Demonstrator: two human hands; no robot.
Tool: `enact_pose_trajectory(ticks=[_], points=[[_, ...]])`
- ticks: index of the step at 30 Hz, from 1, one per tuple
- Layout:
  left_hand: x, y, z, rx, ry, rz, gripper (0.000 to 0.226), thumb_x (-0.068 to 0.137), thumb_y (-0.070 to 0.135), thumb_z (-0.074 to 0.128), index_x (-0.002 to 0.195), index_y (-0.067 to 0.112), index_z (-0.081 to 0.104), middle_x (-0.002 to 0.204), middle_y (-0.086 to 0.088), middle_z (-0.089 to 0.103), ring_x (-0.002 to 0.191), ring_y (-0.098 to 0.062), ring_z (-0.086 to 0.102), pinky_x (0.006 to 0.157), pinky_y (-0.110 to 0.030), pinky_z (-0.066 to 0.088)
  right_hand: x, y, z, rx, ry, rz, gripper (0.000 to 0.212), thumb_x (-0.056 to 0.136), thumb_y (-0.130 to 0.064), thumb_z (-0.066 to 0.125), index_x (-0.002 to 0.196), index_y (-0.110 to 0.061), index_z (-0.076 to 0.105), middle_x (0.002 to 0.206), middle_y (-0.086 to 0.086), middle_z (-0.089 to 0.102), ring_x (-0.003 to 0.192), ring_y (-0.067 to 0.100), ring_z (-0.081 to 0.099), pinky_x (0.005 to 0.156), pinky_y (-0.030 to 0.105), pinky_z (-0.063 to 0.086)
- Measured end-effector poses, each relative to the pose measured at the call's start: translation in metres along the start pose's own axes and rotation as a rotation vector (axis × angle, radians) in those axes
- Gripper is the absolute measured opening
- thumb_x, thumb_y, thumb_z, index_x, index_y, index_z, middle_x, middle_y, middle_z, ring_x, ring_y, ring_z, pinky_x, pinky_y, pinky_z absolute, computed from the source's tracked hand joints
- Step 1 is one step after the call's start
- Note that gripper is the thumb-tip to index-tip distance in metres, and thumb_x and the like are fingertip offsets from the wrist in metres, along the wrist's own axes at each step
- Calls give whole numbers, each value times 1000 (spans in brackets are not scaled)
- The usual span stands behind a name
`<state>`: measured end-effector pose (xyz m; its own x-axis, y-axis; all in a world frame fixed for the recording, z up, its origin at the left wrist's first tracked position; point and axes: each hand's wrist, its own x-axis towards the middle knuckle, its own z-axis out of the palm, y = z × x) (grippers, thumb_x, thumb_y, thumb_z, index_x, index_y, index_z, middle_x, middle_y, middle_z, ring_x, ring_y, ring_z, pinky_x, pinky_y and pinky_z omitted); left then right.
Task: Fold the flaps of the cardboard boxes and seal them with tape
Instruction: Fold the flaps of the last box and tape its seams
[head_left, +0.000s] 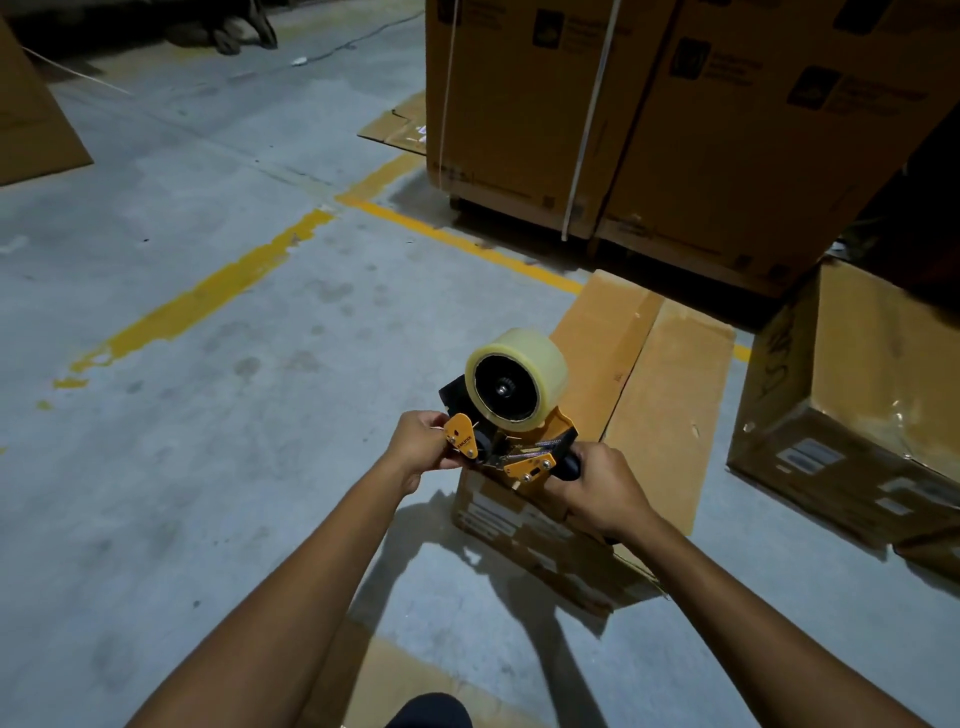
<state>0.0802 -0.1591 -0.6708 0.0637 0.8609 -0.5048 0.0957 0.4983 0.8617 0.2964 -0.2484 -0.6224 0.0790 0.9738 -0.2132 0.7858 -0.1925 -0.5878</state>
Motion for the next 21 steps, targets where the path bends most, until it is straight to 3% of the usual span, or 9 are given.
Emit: enact_pose_trajectory(ticks=[2, 8, 10, 13, 17, 19, 21], points=[[6, -6, -5, 98, 21, 71, 21, 95, -7, 51, 89, -3, 71, 85, -22, 73, 62, -23, 73, 57, -31, 61, 5, 1, 8, 21, -3, 12, 25, 81, -23, 70, 85, 1, 64, 76, 22, 61, 60, 19, 46, 55, 34, 31], [16, -27, -9, 287, 44, 187, 29, 92, -8, 51, 81, 5, 74, 75, -14, 74, 62, -24, 74, 59, -35, 62, 10, 13, 30, 8, -12, 31, 24, 82, -30, 73, 93, -8, 70, 78, 16, 67, 59, 20, 51, 55, 34, 33], [15, -32, -8, 284, 53, 202, 27, 89, -9, 56, 76, 9, 72, 71, -11, 73, 62, -24, 74, 59, -34, 61, 12, 16, 31, -24, -12, 26, 19, 83, -29, 74, 89, -12, 69, 73, 10, 66, 57, 18, 51, 53, 32, 33], [10, -40, -5, 203, 71, 189, 30, 85, -14, 59, 71, 10, 70, 70, -10, 73, 64, -24, 74, 60, -34, 61, 13, 20, 30, -77, -22, -3, 28, 86, -32, 74, 78, -8, 62, 61, 2, 52, 51, 13, 41, 49, 28, 26], [8, -53, 2, 84, 77, 152, 33, 85, -17, 57, 70, 9, 70, 69, -10, 72, 61, -19, 71, 56, -28, 57, 16, 19, 28, -114, -92, 16, 29, 87, -33, 72, 74, -13, 57, 61, -1, 51, 53, 14, 44, 50, 29, 29], [11, -65, 3, 167, 78, 146, 30, 86, -10, 61, 78, 16, 74, 76, -3, 74, 70, -20, 70, 61, -30, 57, 17, 17, 25, -135, -131, 34, 30, 87, -32, 72, 71, -14, 54, 61, 0, 51, 54, 16, 45, 49, 29, 30], [13, -74, 2, 381, 73, 184, 20, 91, 5, 65, 107, 14, 72, 104, -2, 74, 85, -16, 67, 76, -29, 54, 18, 14, 22, -124, -162, 44, 30, 87, -31, 73, 71, -13, 55, 62, 3, 51, 55, 17, 46, 50, 29, 29]])
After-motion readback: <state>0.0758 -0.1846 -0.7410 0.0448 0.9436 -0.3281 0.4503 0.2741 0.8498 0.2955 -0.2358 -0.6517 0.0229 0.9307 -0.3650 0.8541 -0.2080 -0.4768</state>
